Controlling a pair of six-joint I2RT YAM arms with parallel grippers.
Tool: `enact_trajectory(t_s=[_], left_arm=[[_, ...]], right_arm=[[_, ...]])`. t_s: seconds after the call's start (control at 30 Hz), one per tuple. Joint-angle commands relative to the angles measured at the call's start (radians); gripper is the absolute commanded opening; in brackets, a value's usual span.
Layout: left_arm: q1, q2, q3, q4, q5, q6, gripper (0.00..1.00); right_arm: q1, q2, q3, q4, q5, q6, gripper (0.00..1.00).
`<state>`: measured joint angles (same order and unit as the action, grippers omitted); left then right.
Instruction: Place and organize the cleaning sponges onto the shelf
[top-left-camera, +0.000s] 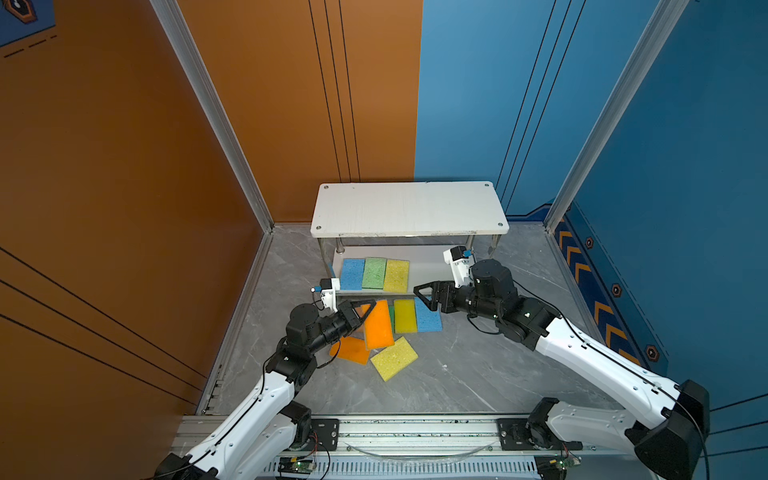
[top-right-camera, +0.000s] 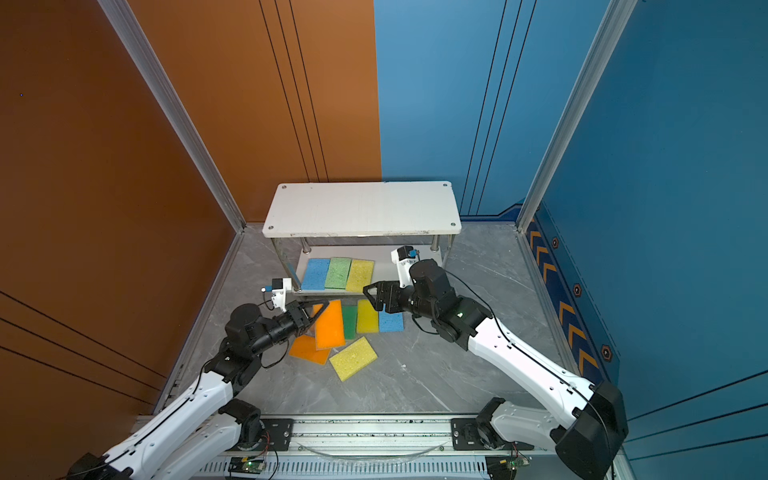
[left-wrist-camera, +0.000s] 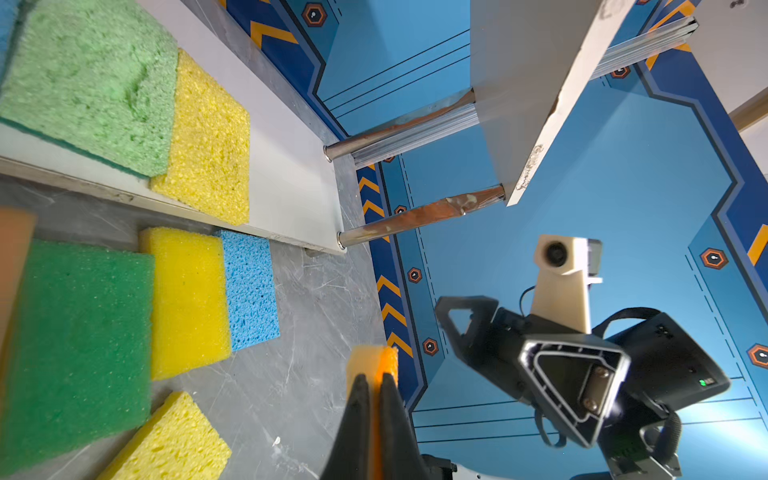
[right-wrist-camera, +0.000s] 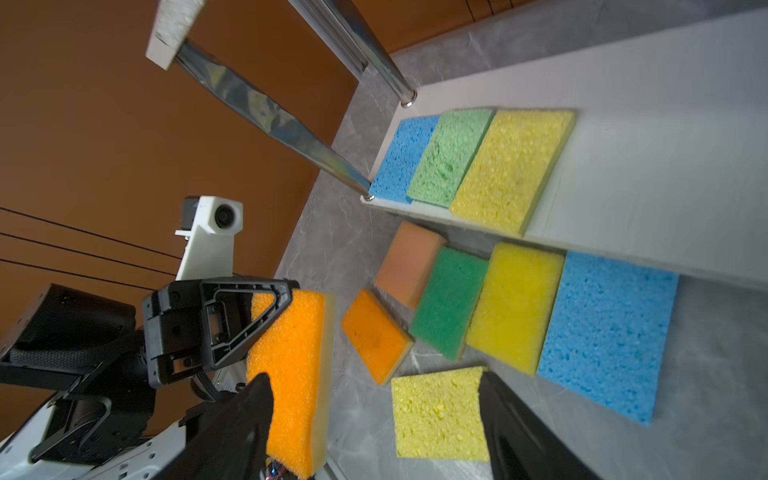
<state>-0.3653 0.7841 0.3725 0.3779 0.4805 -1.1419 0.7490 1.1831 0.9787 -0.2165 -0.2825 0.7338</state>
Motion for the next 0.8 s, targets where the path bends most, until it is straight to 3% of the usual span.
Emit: enact_trajectory(t_s=[0.0, 0.37, 0.77], left_arm=[[-0.012, -0.005, -0.008, 0.015, -0.046, 0.018, 0.04], [-0.029, -0.016, -0.009, 0.015, -0.053, 0.015, 0.04], [-0.029, -0.009, -0.004, 0.015, -0.044, 0.007, 0.04]], right_arm=[[0.03, -0.003, -0.025, 0.031, -0.06, 0.167, 0.74], [0.169, 0.075, -0.035, 0.101, -0.059, 0.175, 0.52], [0.22, 0.146, -0.003, 0.086, -0.057, 0.147, 0.46]])
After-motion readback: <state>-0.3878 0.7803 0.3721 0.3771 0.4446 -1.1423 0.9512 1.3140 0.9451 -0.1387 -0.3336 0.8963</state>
